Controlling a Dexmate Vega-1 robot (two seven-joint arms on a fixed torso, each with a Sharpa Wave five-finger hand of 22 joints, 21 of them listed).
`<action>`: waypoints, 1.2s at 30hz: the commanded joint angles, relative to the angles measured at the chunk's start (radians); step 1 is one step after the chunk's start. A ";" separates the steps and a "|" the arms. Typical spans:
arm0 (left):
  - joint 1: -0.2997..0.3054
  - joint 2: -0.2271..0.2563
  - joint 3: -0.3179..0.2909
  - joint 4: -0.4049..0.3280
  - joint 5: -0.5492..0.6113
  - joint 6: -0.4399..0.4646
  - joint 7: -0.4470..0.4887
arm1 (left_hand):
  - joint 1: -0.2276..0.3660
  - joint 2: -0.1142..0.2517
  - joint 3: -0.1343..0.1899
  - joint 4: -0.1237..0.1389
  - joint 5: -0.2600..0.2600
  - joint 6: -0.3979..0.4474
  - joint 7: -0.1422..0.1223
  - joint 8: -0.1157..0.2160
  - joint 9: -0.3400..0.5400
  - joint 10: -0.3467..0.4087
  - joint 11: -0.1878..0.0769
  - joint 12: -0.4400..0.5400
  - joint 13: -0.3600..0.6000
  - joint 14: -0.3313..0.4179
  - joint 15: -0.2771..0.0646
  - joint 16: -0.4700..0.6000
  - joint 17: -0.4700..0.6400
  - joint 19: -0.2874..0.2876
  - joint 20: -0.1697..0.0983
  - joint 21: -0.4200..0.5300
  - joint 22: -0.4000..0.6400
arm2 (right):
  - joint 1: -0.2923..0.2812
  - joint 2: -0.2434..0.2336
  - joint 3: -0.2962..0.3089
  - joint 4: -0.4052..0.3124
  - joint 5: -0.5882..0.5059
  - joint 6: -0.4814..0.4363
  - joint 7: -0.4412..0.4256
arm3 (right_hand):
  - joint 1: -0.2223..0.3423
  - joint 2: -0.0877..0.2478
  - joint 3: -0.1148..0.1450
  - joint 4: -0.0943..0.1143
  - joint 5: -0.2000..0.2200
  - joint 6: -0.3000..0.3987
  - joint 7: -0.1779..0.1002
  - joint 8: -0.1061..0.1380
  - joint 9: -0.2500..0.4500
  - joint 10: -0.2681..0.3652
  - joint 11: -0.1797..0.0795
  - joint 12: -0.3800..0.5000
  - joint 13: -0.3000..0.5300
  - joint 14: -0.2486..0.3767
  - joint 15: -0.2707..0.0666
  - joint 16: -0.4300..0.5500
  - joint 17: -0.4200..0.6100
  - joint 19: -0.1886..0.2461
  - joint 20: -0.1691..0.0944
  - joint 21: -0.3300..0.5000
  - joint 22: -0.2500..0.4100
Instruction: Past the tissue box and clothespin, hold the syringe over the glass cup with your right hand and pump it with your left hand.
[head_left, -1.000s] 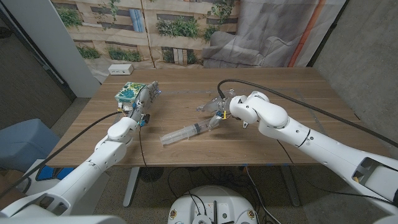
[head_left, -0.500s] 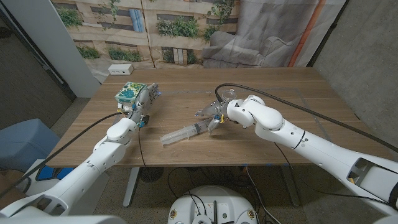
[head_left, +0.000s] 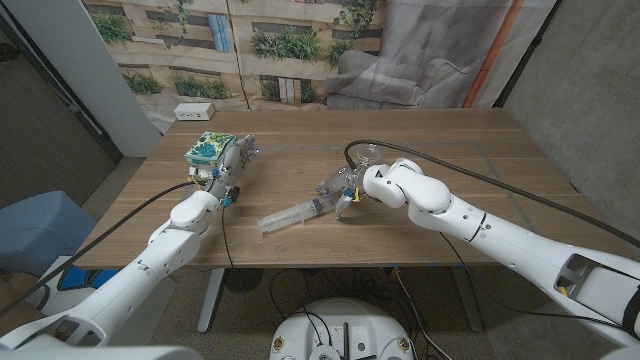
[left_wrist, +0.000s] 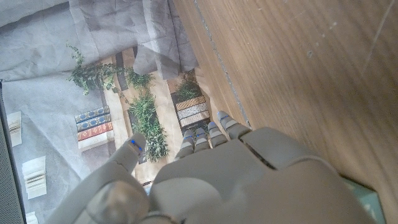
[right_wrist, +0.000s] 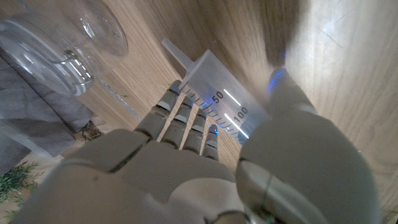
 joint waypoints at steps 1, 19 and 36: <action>0.011 0.004 -0.001 -0.010 0.001 0.002 0.004 | -0.003 0.079 0.011 0.001 -0.004 0.008 0.001 0.001 0.004 0.003 0.007 0.001 0.005 0.009 -0.001 0.002 0.004 0.007 -0.038 0.000 0.004 | 0.012 0.018 -0.023 0.020 -0.022 -0.003 0.012 | 0.015 0.014 -0.001 0.006 0.000 0.029 -0.014 0.012 0.001 0.030 -0.002 0.009 0.002 0.026 -0.036 0.015 0.006 0.032 -0.008 0.007 0.003; 0.032 0.003 -0.007 -0.014 -0.008 -0.001 0.010 | -0.006 0.078 0.015 0.005 -0.004 0.013 0.001 0.002 0.005 0.020 0.007 0.005 0.005 0.021 -0.002 0.005 0.004 0.012 -0.040 -0.001 0.004 | 0.015 0.033 -0.035 0.030 -0.025 0.002 -0.016 | 0.115 0.016 -0.013 -0.001 0.005 0.176 -0.048 0.056 -0.004 0.134 -0.020 0.010 -0.005 0.095 -0.101 0.040 0.009 0.172 -0.050 0.013 -0.001; 0.025 -0.002 -0.005 0.004 -0.014 -0.006 -0.004 | -0.008 0.076 0.017 0.007 -0.004 0.015 0.001 0.002 0.005 0.033 0.010 0.008 0.006 0.035 0.007 0.005 0.003 0.014 -0.042 -0.002 0.004 | 0.000 0.041 -0.043 0.039 -0.069 -0.006 -0.084 | 0.160 0.045 -0.049 0.016 0.008 0.356 -0.088 0.096 -0.006 0.314 -0.070 0.023 -0.017 0.265 -0.175 0.107 0.023 0.318 -0.114 0.017 0.002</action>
